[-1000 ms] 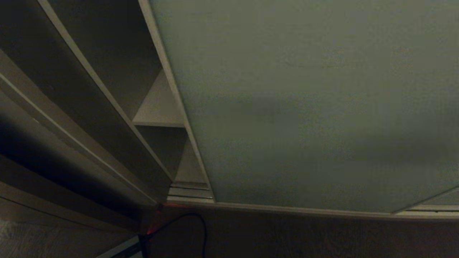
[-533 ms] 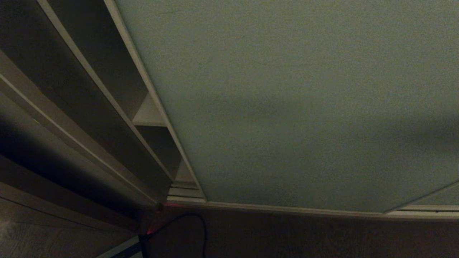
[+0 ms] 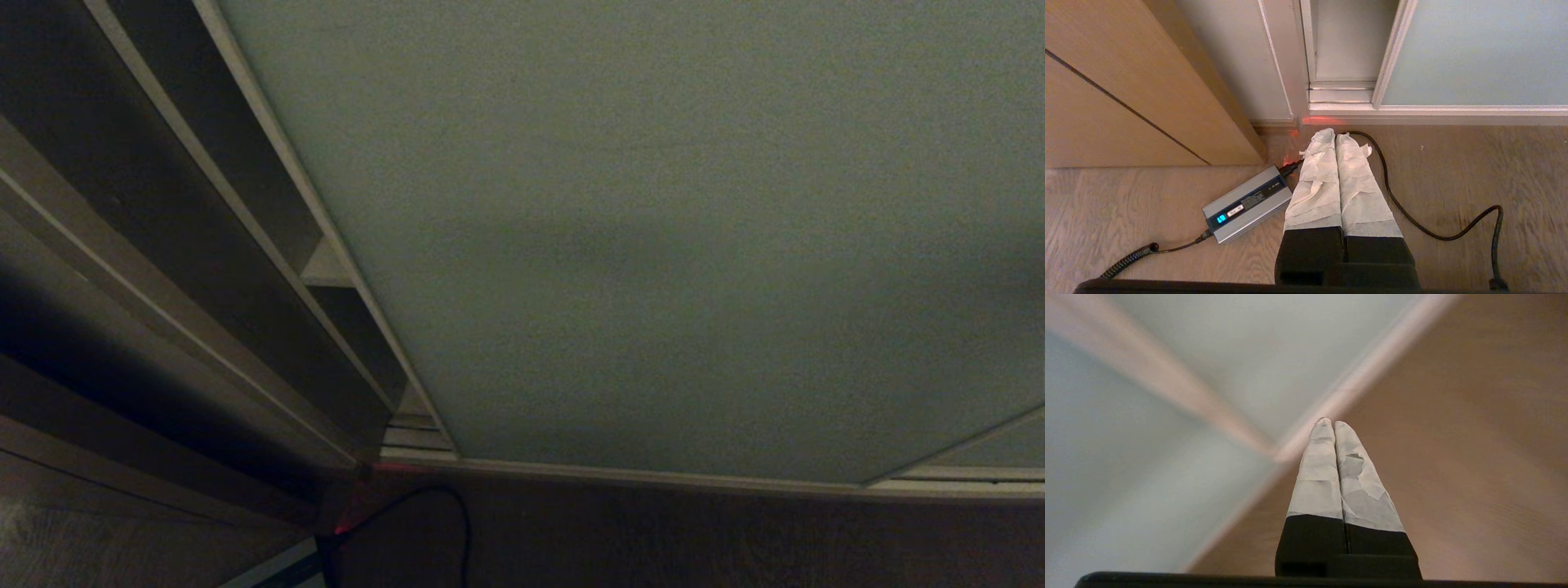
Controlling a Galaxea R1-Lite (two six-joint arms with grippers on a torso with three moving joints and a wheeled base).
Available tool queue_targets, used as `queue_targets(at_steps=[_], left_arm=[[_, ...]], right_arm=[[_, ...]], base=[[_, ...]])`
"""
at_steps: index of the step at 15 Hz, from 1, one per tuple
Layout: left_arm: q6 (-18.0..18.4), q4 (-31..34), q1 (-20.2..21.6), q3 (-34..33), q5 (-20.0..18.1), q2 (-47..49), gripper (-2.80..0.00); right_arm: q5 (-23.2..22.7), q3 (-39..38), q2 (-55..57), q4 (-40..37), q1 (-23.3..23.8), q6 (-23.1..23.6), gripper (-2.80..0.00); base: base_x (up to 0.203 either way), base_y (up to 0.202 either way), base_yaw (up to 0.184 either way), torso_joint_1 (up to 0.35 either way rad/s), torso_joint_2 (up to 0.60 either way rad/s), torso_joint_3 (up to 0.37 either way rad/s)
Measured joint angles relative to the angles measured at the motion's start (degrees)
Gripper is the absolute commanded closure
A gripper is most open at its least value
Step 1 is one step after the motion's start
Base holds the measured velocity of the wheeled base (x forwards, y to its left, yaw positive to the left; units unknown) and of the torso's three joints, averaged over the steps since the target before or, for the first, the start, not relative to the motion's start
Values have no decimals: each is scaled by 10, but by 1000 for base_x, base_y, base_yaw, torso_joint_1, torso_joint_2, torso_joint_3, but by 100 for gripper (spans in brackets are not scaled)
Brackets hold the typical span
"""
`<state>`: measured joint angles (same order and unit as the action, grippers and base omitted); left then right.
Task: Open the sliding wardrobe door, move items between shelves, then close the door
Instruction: Close the door
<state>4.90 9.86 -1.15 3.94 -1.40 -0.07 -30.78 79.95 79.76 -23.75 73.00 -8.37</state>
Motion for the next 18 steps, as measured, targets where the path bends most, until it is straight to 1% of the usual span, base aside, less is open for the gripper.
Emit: queue_targets(at_steps=[1,3,4,5,7,9,10,14,18], left_arm=[[0,0,0,0,0,0,0],[0,0,0,0,0,0,0],[0,0,0,0,0,0,0],[0,0,0,0,0,0,0],[0,0,0,0,0,0,0],[0,0,0,0,0,0,0],[0,0,0,0,0,0,0],[0,0,0,0,0,0,0],[0,0,0,0,0,0,0]], right_arm=[[-67,15,13,0,9,-11,0],[-185,50,39,1,26,-26,0],[-235,69,53,2,33,-28,0],[-269,84,64,2,37,-29,0],[-315,101,81,7,40,-30,0],[-346,109,96,14,40,-30,0],[-350,114,103,17,40,-30,0],[-352,135,131,54,29,-30,0],[-351,134,144,62,0,-29,0]], base=[[0,0,0,0,0,0],[0,0,0,0,0,0],[0,0,0,0,0,0],[0,0,0,0,0,0],[0,0,0,0,0,0],[0,0,0,0,0,0],[0,0,0,0,0,0],[0,0,0,0,0,0],[0,0,0,0,0,0]])
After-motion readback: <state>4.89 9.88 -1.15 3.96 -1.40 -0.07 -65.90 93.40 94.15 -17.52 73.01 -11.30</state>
